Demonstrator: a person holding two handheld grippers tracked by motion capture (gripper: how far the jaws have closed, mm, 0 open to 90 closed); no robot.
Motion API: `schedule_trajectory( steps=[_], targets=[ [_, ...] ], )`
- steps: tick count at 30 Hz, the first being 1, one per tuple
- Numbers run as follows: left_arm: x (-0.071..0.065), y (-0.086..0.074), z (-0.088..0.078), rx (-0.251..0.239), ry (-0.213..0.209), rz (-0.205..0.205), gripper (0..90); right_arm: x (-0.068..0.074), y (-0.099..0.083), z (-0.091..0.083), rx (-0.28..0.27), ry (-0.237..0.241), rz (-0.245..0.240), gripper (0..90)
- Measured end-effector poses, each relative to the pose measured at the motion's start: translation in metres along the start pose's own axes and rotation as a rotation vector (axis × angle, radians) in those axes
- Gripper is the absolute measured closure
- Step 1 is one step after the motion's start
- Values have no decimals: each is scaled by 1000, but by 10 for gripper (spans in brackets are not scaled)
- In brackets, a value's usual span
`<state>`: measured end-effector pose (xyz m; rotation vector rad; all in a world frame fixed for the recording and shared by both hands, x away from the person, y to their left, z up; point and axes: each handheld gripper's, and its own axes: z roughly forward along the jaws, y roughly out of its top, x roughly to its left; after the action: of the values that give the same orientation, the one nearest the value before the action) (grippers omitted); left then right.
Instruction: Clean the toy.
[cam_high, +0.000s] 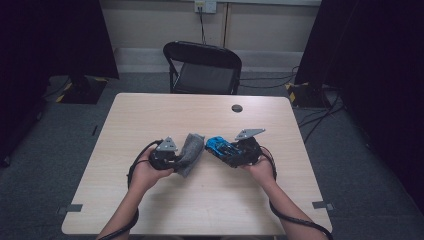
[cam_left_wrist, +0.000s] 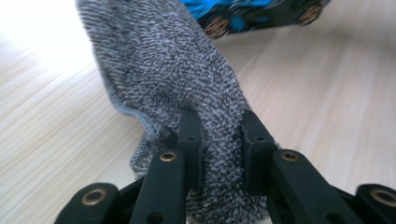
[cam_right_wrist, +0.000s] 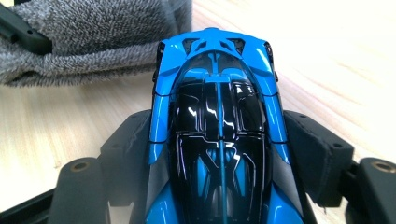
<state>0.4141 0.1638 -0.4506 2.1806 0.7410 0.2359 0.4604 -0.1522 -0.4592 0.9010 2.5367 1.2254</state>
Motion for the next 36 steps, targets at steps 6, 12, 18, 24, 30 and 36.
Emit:
schedule_trajectory(
  steps=[6,12,18,24,30,36],
  targets=[
    [14,-2,0,22,133,-38,739,3,4,-5,-22,8,-1,280],
    [4,13,24,39,114,-3,737,6,7,-6,-34,14,-12,280],
    [-13,24,48,35,42,17,737,5,6,-8,-42,9,-7,280],
    [-27,33,62,32,-8,36,737,3,5,-8,-37,0,1,280],
    [-40,36,72,27,-45,56,737,1,4,-7,-35,-6,7,280],
    [-53,38,79,24,-87,73,737,1,4,-6,-38,-8,10,280]
  ],
)
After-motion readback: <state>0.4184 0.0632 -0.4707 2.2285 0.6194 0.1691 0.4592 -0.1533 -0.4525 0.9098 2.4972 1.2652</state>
